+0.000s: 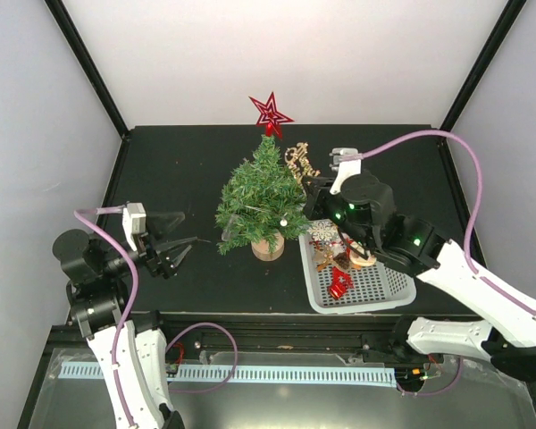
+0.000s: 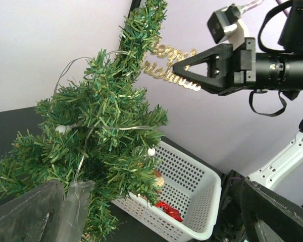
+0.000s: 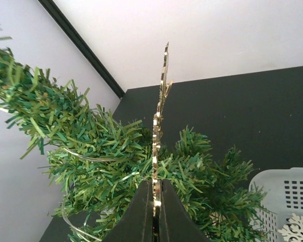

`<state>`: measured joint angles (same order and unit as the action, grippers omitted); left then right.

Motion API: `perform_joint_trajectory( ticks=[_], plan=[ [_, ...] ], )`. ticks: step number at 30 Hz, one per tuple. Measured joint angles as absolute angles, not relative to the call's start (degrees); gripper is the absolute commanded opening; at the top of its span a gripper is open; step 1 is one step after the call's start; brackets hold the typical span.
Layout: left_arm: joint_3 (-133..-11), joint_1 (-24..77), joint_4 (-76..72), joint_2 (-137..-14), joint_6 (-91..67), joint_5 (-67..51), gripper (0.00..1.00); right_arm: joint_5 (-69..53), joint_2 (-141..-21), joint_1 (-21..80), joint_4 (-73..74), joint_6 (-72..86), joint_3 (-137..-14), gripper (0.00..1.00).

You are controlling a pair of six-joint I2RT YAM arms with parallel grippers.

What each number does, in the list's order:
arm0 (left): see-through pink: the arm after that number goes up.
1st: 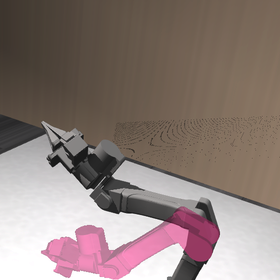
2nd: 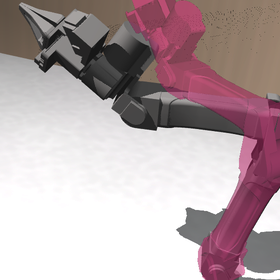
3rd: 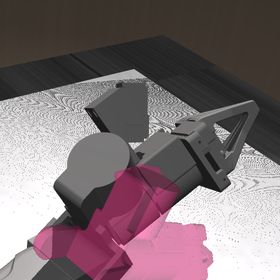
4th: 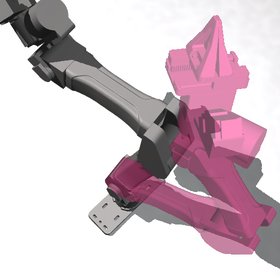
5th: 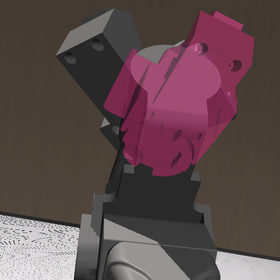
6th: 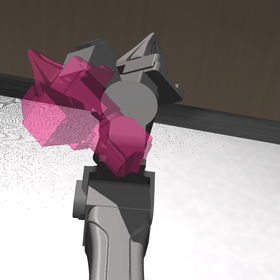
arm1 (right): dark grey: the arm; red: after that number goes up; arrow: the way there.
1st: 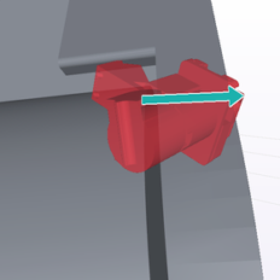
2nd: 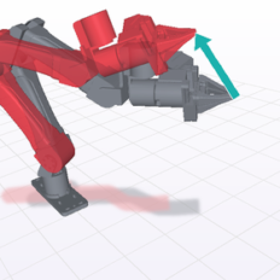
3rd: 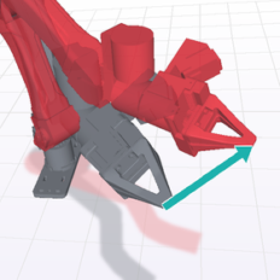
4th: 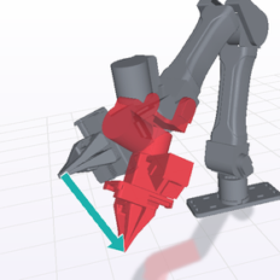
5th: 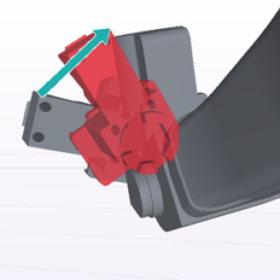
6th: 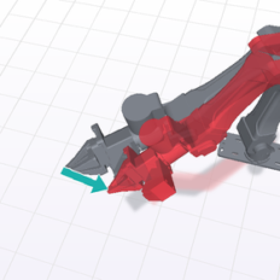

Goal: Decorate the small christmas tree

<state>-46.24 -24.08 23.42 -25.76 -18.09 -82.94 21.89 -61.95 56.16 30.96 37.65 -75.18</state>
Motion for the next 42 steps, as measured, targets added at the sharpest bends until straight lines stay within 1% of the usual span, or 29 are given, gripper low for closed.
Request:
perform_joint_trajectory(
  ticks=[14,25,31,42],
  plan=[
    [-44.6,-24.8,19.6,-25.1,-21.2,-84.4,0.94,15.8,-69.2,56.1,31.2,41.8,-76.2,0.01],
    [-44.4,-25.1,18.5,-25.1,-21.7,-84.9,0.95,12.8,-69.9,56.0,30.3,43.5,-76.3,0.01],
    [-43.8,-25.2,18.3,-24.7,-21.8,-85.0,0.95,14.5,-69.5,56.0,30.6,43.4,-76.3,0.01],
    [-43.6,-25.5,18.2,-24.3,-22.2,-85.1,0.95,22.7,-66.2,56.0,34.1,41.6,-76.2,0.01]
  ],
)
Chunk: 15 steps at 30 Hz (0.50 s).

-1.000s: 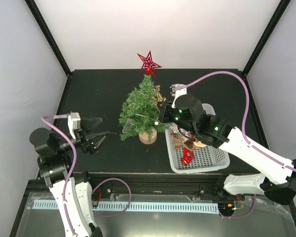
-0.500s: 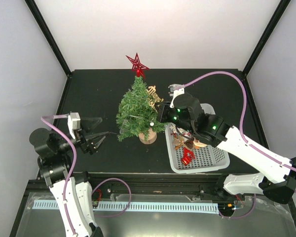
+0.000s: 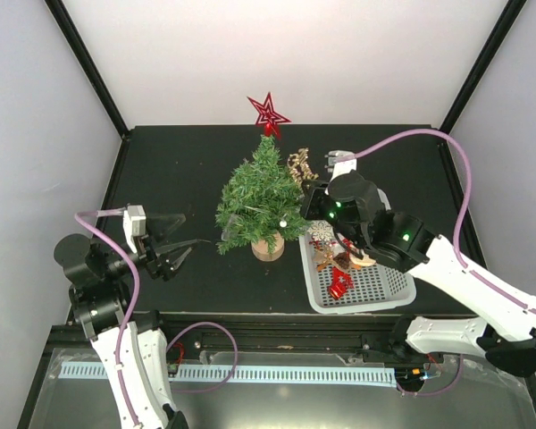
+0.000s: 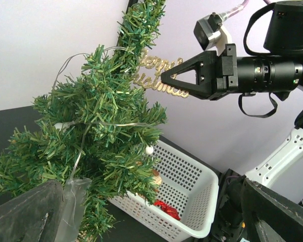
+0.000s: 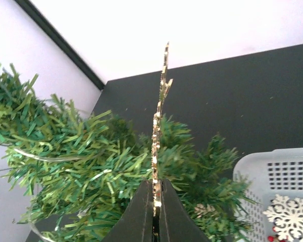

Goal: Decorate the small christmas tree

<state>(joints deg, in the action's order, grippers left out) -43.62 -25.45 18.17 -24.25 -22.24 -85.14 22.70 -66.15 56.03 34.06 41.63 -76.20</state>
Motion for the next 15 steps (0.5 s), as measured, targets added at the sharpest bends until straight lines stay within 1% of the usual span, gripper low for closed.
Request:
perform_joint_trajectory(
  ticks=[9,15],
  plan=[
    [-42.9,-25.6,16.9,-23.5,-23.1,-85.3,0.95,31.1,-59.3,54.4,34.9,42.4,-71.7,0.01],
    [-42.5,-25.9,15.9,-23.2,-24.0,-85.4,0.95,29.6,-57.9,51.5,33.8,44.2,-66.5,0.01]
  ],
)
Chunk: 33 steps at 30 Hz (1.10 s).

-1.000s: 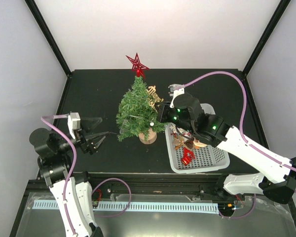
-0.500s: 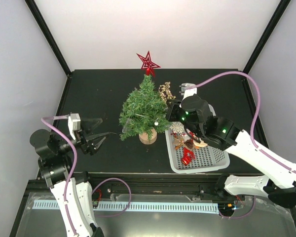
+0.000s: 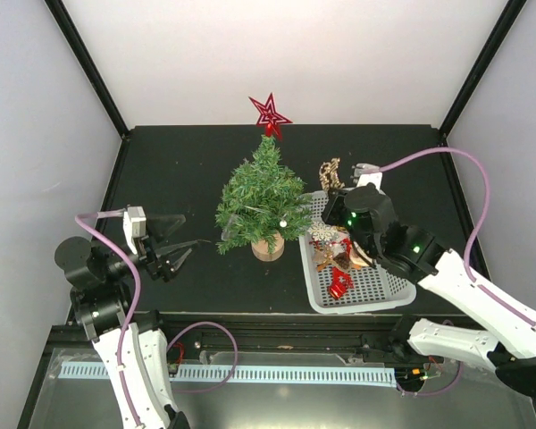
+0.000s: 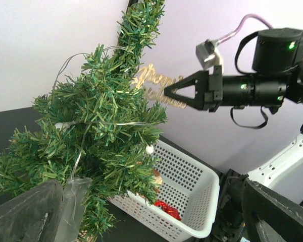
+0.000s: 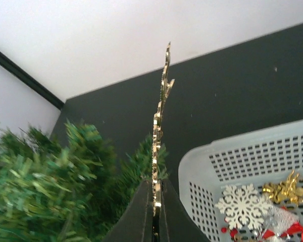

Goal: Decorate the small christmas tree

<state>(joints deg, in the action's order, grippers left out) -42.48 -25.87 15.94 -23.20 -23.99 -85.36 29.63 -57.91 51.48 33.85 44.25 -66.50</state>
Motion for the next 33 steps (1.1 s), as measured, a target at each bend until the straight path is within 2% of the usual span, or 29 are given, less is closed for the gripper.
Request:
perform_joint_trajectory(
  ticks=[12,33],
  plan=[
    [-41.8,-26.3,15.3,-22.7,-24.5,-85.4,0.96,19.7,-57.3,50.8,25.8,49.1,-55.0,0.01],
    [-41.4,-26.7,14.9,-22.7,-24.7,-85.4,0.97,18.1,-55.2,50.9,21.6,49.4,-53.7,0.01]
  ],
)
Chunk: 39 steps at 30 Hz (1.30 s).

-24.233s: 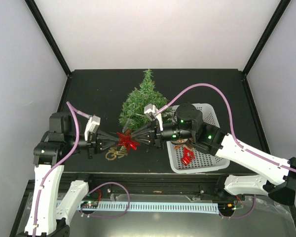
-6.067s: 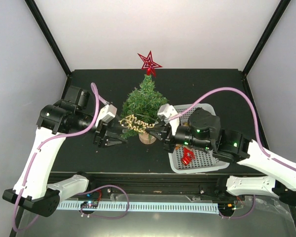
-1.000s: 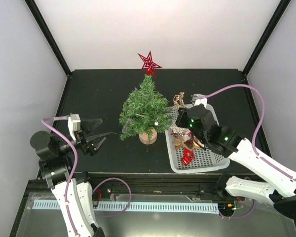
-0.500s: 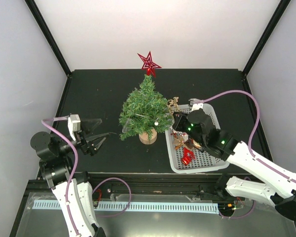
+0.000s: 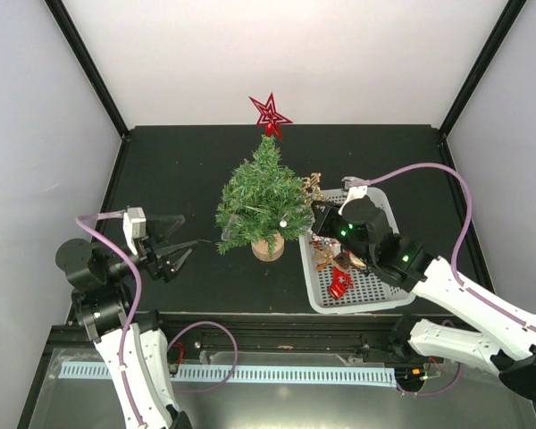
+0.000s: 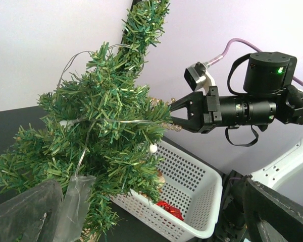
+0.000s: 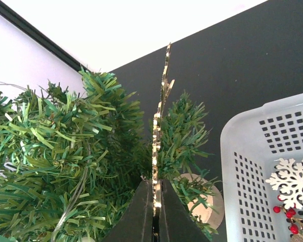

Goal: Decorate the small christmas tree

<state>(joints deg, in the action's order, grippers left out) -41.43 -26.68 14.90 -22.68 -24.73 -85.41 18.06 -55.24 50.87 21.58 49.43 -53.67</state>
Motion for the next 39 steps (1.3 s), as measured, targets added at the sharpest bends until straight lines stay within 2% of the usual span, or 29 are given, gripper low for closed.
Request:
perform_joint_trajectory(
  ticks=[11,19,22,25,30,35,39],
  plan=[
    [-41.0,-26.7,14.7,-22.4,-24.8,-85.6,0.97,18.5,-55.8,52.7,20.8,48.7,-53.4,0.01],
    [-40.7,-26.7,14.5,-21.9,-24.8,-86.2,0.97,22.9,-49.3,52.7,27.0,38.2,-56.8,0.01],
    [-40.6,-26.7,14.3,-21.7,-25.0,-86.4,0.97,21.1,-43.8,52.7,28.3,32.1,-58.1,0.01],
    [-40.3,-26.7,13.2,-21.7,-25.6,-86.5,0.97,13.5,-41.8,52.6,30.2,26.3,-63.0,0.01],
    [-39.7,-27.3,11.9,-21.7,-26.5,-86.6,0.98,1.1,-46.1,57.8,31.2,19.6,-68.8,0.01],
    [-39.7,-27.4,11.5,-21.7,-26.9,-86.6,0.98,0.6,-56.1,69.6,34.7,15.5,-72.3,0.01],
    [-39.7,-27.4,11.4,-21.7,-27.1,-86.6,0.98,2.7,-62.2,71.4,36.3,14.1,-75.5,0.01]
  ],
)
